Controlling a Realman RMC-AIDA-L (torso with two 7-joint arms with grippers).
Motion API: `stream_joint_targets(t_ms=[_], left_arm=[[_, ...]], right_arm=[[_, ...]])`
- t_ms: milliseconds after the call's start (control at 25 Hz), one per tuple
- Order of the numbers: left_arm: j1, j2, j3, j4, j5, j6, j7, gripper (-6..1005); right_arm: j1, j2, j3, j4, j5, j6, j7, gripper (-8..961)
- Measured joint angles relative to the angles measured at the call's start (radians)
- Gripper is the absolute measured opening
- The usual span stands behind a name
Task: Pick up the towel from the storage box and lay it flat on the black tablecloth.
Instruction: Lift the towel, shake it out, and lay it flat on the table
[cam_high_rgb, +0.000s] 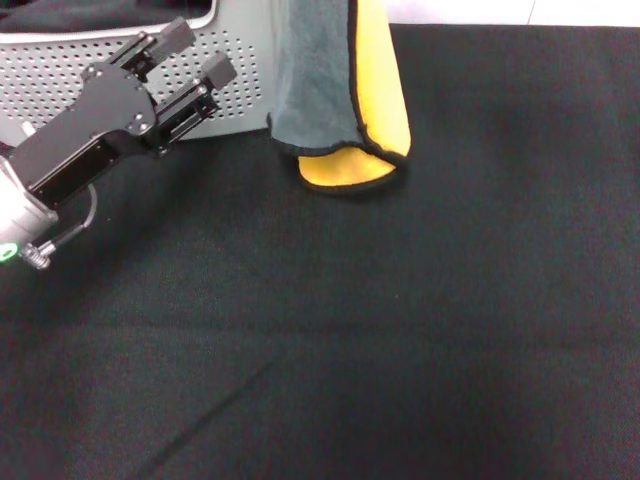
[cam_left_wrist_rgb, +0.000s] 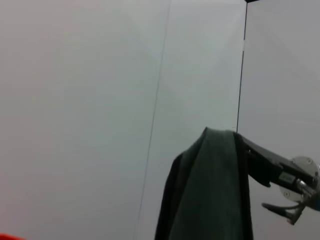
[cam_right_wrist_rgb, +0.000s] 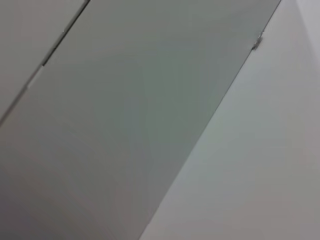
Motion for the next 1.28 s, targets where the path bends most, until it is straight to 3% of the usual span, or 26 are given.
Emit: stream_joint_targets(t_ms=[400,760,1120,1280], left_arm=[[-0.022,-0.008,0.000,0.004,0.021,-0.040,0.006,696],[-0.020,-0.013,0.000,0.021,0.047,-0.043,0.015,693],[-0.026,-0.013,0.000,0.106,0.083,-0.114,0.090,690],[-0.026,-0.014,0.000,0.132,0.087,-0.140,0.119,689]], right_arm=[[0.049,0.000,-0.096,0.014,0.110,-0.128,-0.086,9],[0.081,0.000,-0.210,0.019,0.262,-0.235,-0.159,10],[0.115,0.000,-0.260,0.028,0.348,-0.274,-0.186,10],[0.131,0.000,-0.337,0.028,0.433,-0.322,-0.244,10]])
